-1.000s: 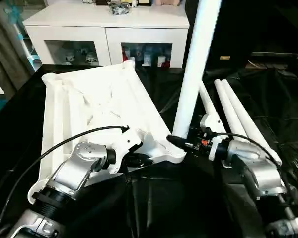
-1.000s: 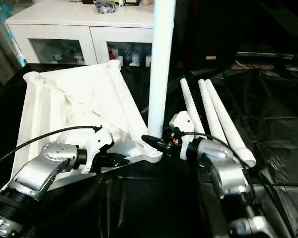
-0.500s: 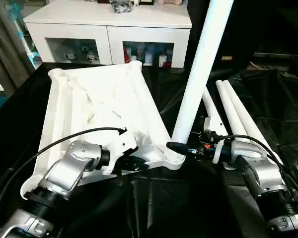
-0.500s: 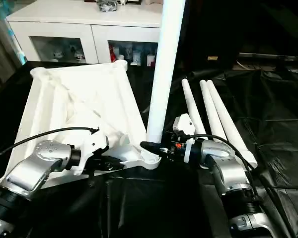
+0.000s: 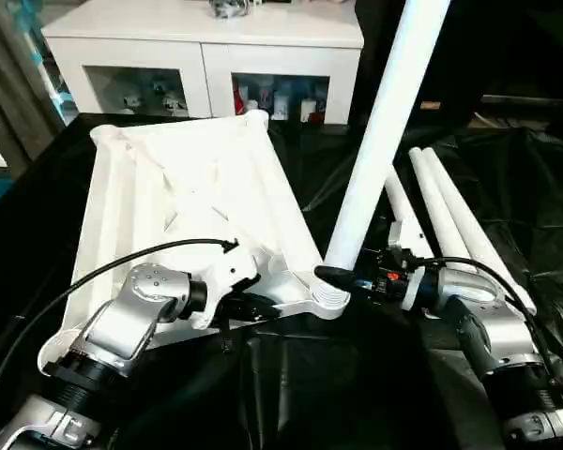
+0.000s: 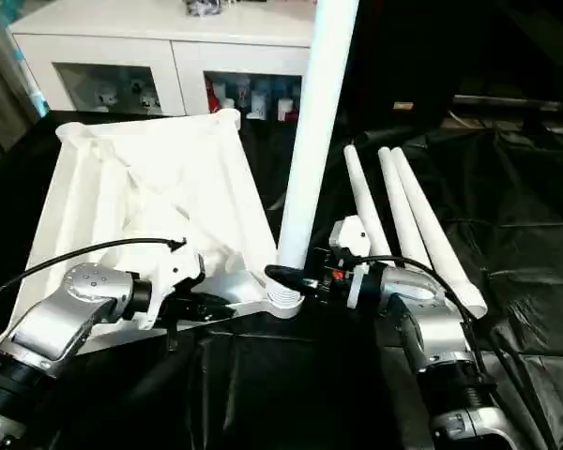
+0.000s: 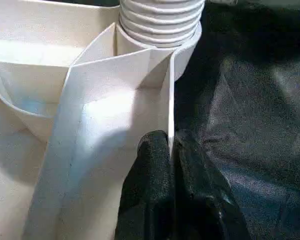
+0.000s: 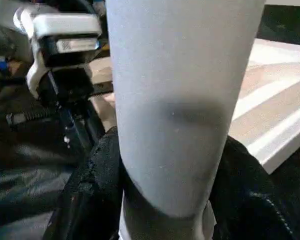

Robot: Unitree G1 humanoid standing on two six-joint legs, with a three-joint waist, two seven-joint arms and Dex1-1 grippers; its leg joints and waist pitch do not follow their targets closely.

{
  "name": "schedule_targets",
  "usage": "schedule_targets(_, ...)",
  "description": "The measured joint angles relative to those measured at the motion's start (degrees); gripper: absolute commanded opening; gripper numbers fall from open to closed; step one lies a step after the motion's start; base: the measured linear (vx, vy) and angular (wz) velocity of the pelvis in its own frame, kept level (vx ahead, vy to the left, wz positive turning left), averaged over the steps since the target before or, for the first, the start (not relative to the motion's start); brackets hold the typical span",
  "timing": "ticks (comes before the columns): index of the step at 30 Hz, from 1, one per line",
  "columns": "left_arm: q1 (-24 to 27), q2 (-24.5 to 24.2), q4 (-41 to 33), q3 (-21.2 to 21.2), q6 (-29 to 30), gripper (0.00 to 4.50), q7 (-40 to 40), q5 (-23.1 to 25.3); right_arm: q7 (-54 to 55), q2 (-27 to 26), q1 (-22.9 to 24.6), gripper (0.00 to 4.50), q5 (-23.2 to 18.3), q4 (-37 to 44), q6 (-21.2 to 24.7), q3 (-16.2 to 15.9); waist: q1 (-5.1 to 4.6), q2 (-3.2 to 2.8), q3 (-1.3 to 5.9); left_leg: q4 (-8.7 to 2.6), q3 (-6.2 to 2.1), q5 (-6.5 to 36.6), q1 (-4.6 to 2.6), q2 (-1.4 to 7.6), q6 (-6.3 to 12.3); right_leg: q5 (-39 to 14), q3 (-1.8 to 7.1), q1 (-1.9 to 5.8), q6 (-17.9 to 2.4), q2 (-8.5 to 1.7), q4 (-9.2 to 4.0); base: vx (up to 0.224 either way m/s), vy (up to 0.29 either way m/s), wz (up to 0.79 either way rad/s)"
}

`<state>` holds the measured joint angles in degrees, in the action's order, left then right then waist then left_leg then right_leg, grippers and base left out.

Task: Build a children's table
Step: Insert table leg to table base

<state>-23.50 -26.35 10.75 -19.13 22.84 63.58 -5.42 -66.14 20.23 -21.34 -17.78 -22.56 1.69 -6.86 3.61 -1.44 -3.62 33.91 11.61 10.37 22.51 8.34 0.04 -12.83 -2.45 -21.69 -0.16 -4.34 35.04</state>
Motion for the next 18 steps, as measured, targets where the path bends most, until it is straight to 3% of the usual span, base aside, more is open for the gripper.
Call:
schedule_targets(14, -0.5, 0.6, 0.0, 0.0, 0.7, 0.0, -0.2, 0.0, 0.2, 0.1, -0.6, 1.89, 0.6, -0.5, -1.2, -0.4, -0.01, 0.29, -0.44, -0.32, 0.03, 0.0, -0.27, -0.04, 0.0, -0.2, 0.06, -0.14, 0.3, 0.0, -0.15, 0.0, 0.0, 0.0)
schedule_targets(18, -1.3, 1.2, 0.7, 0.4, 1.4, 0.0, -2.7, 0.4, 5.4, -2.3, -1.0, 1.89, 0.8, -2.2, -2.3, 0.4, -0.26, 0.42, -0.65, -0.38, 0.02, 0.0, -0.33, -0.03, -0.01, -0.2, 0.05, -0.21, 0.4, 0.0, -0.16, 0.0, 0.0, 0.0)
